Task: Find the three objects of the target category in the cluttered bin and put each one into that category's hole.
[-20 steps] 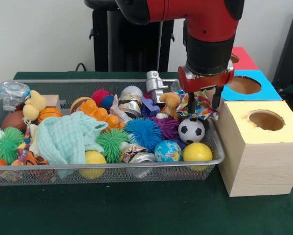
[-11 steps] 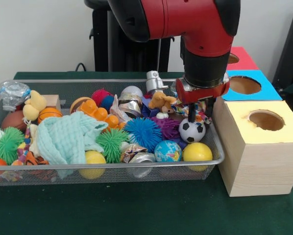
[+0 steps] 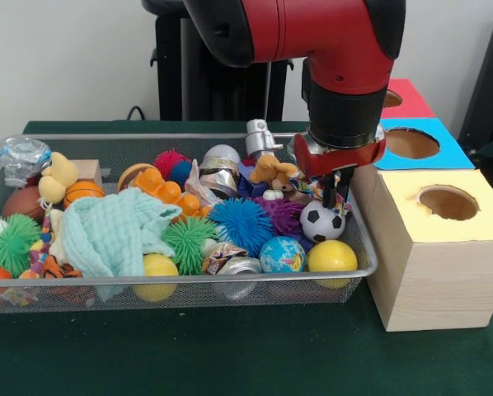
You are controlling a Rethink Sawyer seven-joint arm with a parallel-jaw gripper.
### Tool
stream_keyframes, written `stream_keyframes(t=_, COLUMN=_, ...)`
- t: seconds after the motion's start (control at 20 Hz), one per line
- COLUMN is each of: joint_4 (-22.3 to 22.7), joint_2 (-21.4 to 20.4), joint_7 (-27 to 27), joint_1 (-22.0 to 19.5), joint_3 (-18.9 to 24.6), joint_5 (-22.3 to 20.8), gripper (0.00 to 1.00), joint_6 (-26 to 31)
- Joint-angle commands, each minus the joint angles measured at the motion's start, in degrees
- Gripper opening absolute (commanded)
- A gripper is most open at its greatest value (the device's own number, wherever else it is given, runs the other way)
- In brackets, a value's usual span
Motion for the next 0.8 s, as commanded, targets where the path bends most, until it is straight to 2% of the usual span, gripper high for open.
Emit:
stream_keyframes(t=0.05, joint_4=-0.8, joint_2=0.5, joint_7=-2.6, joint_1=0.0, joint_3=2.6, joint_5=-1.3, gripper=0.00, joint_6=-0.2)
stream_keyframes(t=0.15, joint_4=-0.2, joint_2=-1.4, joint_7=-2.4, joint_1=0.2, joint_3=2.7, joint_5=-0.4, gripper=0.00, joint_6=1.9)
stream_keyframes(t=0.45, joint_4=1.1, joint_2=-10.9, joint_7=-0.6, joint_1=2.6, joint_3=2.2, joint_5=3.6, gripper=0.00, joint_6=11.5)
stream_keyframes(t=0.65, joint_4=1.1, joint_2=-14.0, joint_7=0.2, joint_1=3.8, joint_3=1.4, joint_5=4.7, gripper=0.00, joint_6=14.7)
stream_keyframes(t=0.8, joint_4=0.5, joint_2=-14.5, joint_7=-0.4, joint_1=3.6, joint_3=1.8, joint_5=5.5, gripper=0.00, joint_6=15.6)
